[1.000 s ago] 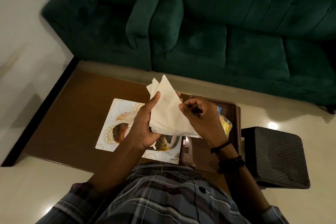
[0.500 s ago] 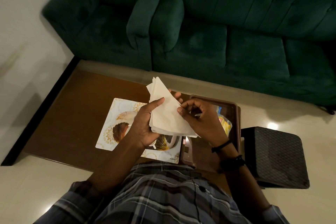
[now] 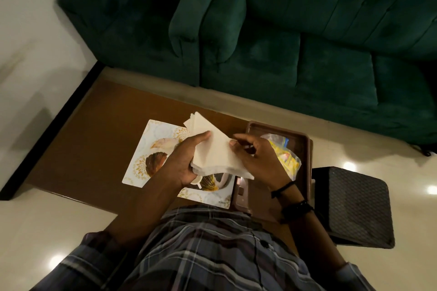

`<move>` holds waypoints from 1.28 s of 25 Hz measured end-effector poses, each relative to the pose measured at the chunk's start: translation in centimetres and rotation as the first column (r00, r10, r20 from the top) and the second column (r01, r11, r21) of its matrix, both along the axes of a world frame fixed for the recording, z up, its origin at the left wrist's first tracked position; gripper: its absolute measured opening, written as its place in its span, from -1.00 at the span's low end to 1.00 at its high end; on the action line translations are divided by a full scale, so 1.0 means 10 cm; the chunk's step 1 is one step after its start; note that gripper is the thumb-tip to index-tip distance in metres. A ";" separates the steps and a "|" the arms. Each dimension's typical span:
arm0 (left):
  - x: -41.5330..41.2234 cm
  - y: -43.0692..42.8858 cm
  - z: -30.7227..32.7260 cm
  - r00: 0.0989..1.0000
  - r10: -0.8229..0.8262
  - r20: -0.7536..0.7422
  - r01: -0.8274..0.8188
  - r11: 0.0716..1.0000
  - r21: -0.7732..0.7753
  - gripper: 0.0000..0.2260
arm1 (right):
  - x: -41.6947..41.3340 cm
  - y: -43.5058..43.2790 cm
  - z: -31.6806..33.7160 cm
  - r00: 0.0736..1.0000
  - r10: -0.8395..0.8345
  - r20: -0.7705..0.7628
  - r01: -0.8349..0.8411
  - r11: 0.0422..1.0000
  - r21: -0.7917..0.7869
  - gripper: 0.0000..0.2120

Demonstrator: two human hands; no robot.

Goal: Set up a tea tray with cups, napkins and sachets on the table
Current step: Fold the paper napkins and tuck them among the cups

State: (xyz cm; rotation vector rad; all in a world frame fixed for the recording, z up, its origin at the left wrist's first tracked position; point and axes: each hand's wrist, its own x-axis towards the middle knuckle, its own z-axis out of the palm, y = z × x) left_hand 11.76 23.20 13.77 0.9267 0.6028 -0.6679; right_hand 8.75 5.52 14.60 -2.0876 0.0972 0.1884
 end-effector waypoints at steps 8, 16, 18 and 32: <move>0.10 0.17 -0.07 0.989 0.100 -0.113 -0.108 0.992 -0.069 -0.82 | -0.04 0.32 -0.08 0.900 0.381 0.210 -0.234 0.832 -0.503 -0.48; 0.07 0.38 -0.23 0.963 0.221 -0.155 -0.253 0.939 -0.234 -0.35 | 0.19 0.53 -0.08 0.911 -0.120 -0.394 0.312 0.825 0.471 -0.80; 0.11 0.32 -0.25 0.959 0.260 -0.110 -0.279 0.934 -0.224 -0.45 | 0.16 0.64 -0.08 0.938 -0.005 -0.346 0.170 0.878 0.447 -0.77; 0.55 0.75 -0.89 0.907 -0.144 0.395 -0.058 0.888 0.456 -0.77 | 0.48 0.34 -0.60 0.968 0.040 -0.248 -0.065 0.993 -0.094 -0.74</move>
